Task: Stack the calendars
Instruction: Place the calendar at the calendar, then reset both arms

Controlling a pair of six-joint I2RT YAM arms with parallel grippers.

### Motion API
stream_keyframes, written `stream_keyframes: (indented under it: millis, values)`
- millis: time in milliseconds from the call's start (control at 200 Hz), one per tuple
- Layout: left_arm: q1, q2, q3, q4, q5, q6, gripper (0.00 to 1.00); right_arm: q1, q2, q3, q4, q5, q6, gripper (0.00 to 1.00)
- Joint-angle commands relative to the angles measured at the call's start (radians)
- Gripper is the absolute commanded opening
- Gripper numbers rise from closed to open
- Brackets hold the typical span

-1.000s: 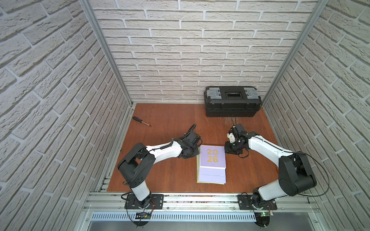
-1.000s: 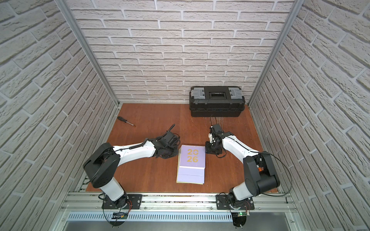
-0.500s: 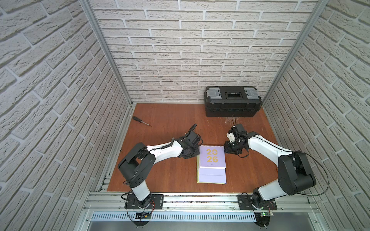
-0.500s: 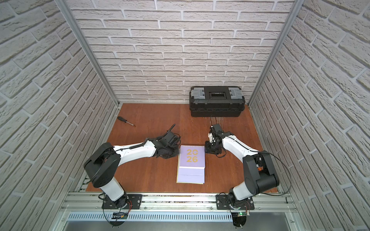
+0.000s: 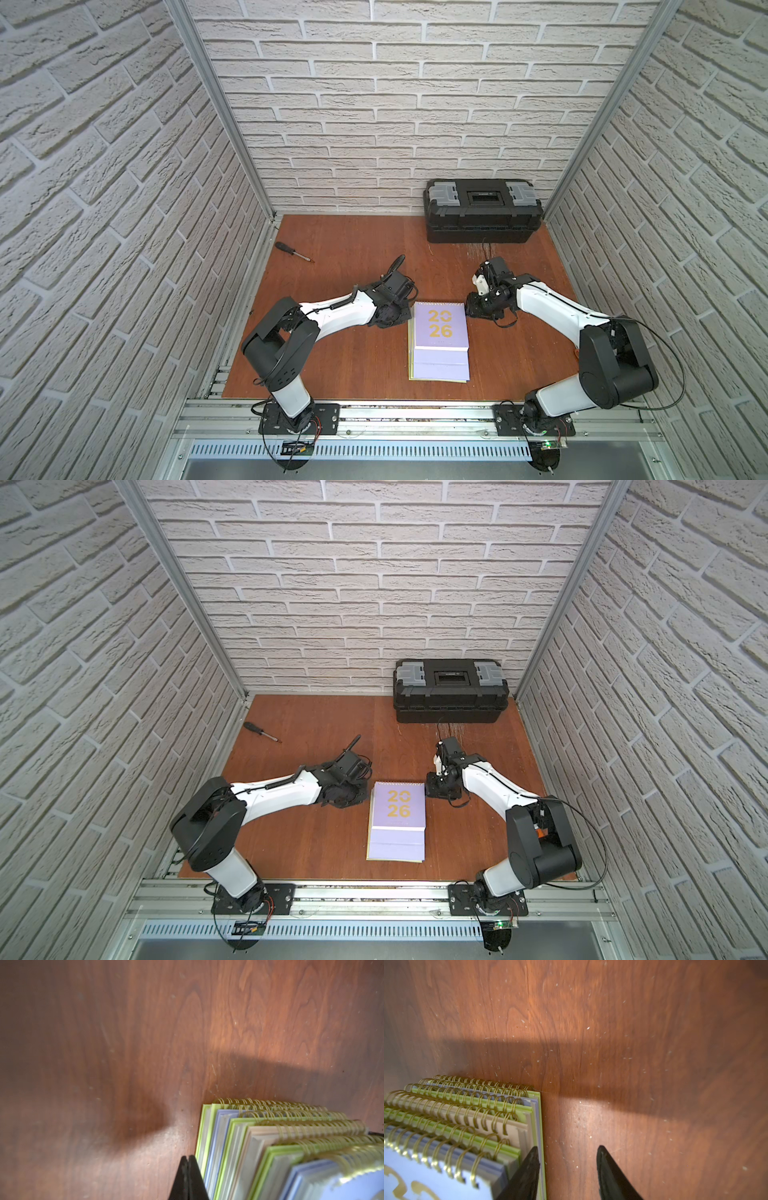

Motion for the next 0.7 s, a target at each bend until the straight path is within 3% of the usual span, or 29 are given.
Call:
stream_keyframes:
  millis: [0,70,160,240,270,285,300,385,495,600,695]
  values:
    - [0.04,-0.104,-0.019,-0.042,-0.061,0.039,0.0,0.0,-0.071,-0.002,-0.01,0.054,0.002,0.51]
    - [0.077,-0.167,-0.038,-0.053,-0.072,0.062,0.15,-0.003,-0.096,0.006,-0.012,0.072,-0.004,0.59]
    - [0.13,-0.251,-0.053,-0.084,-0.08,0.103,0.45,-0.016,-0.132,0.011,-0.005,0.081,-0.013,0.84]
    - [0.183,-0.324,-0.059,-0.127,-0.1,0.147,0.64,-0.03,-0.16,0.013,0.008,0.091,-0.017,1.0]
    - [0.206,-0.351,-0.062,-0.143,-0.106,0.165,0.79,-0.035,-0.176,0.01,0.017,0.107,-0.019,1.0]
    - [0.22,-0.365,-0.064,-0.151,-0.11,0.173,0.93,-0.038,-0.18,0.009,0.019,0.112,-0.019,1.0]
    - [0.233,-0.38,-0.064,-0.158,-0.112,0.182,0.98,-0.041,-0.186,0.008,0.024,0.122,-0.018,1.0]
    - [0.333,-0.464,-0.081,-0.196,-0.124,0.232,0.98,-0.054,-0.234,-0.01,0.054,0.214,-0.013,1.0]
    - [0.477,-0.597,-0.146,-0.156,-0.181,0.301,0.98,-0.064,-0.324,-0.091,0.16,0.431,0.005,1.0]
    - [0.563,-0.747,-0.281,0.039,-0.292,0.398,0.98,-0.065,-0.414,-0.24,0.365,0.61,-0.028,1.0]
    - [0.579,-0.874,-0.429,0.271,-0.404,0.538,0.98,-0.067,-0.456,-0.366,0.572,0.717,-0.101,0.99]
